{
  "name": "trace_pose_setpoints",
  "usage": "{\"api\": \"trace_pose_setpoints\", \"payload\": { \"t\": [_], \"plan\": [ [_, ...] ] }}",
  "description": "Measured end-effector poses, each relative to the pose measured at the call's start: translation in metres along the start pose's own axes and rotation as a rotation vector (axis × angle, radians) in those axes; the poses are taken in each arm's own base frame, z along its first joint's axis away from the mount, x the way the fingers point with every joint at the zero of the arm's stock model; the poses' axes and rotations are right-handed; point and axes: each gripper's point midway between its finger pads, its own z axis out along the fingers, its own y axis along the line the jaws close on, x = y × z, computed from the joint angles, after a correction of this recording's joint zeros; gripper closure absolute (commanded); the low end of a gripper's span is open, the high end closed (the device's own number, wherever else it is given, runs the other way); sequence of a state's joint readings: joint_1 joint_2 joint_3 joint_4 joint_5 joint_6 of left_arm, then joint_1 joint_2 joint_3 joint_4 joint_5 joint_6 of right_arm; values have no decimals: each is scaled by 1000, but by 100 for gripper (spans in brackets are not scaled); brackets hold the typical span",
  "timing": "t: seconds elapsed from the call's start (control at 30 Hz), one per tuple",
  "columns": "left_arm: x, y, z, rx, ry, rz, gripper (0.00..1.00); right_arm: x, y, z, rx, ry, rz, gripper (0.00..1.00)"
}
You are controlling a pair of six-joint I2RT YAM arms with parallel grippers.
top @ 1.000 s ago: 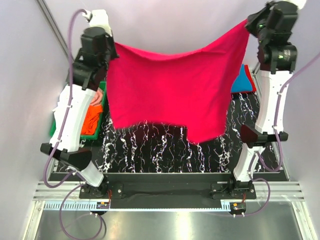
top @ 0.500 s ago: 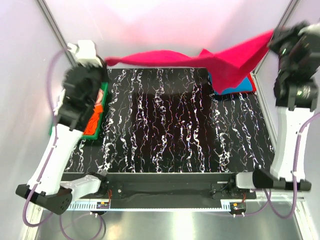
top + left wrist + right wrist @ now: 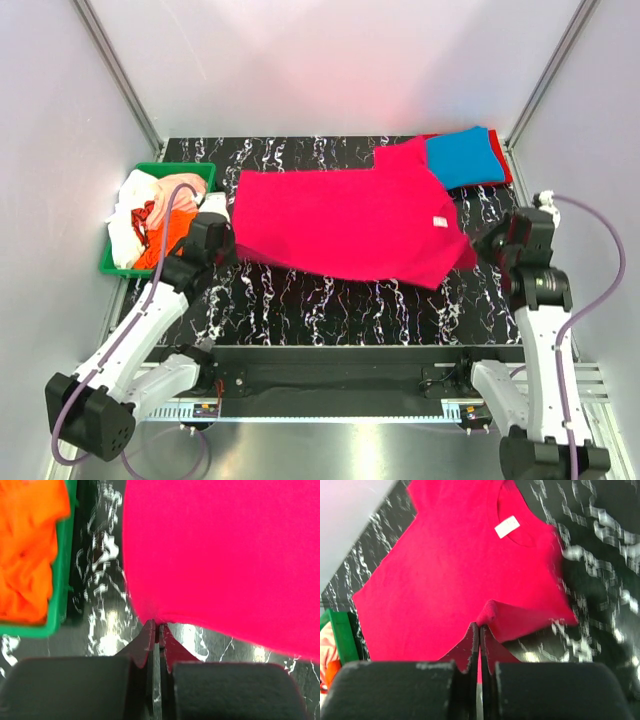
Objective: Fold and stack the t-shirts
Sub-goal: Flatten the tshirt out, then fold the tshirt
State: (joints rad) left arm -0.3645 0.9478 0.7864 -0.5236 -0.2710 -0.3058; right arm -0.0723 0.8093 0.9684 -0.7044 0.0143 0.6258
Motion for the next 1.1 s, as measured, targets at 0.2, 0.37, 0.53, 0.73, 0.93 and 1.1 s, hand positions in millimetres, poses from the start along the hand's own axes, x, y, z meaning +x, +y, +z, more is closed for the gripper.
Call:
{"api": "trace_pose_setpoints", "payload": {
  "t": [0.2, 0.37, 0.53, 0.73, 0.93, 1.1],
  "plan": [
    [38, 5, 7, -37, 99, -93, 100, 65, -38, -3, 63, 140, 112, 100],
    [63, 7, 12, -71, 168, -180, 100, 97, -57, -7, 114, 210, 185, 100],
    [80, 10, 13, -109, 203, -264, 100, 98, -62, -6, 136, 215, 180, 100],
    [85, 20, 13, -183, 206, -310, 100, 95, -80, 14, 254, 225, 122, 100],
    [96, 36, 14, -281, 234, -293, 100, 80, -90, 31, 334, 184, 62, 100],
    [100, 39, 19, -316, 267, -280, 100, 68, -86, 43, 330, 163, 28, 100]
  ]
}}
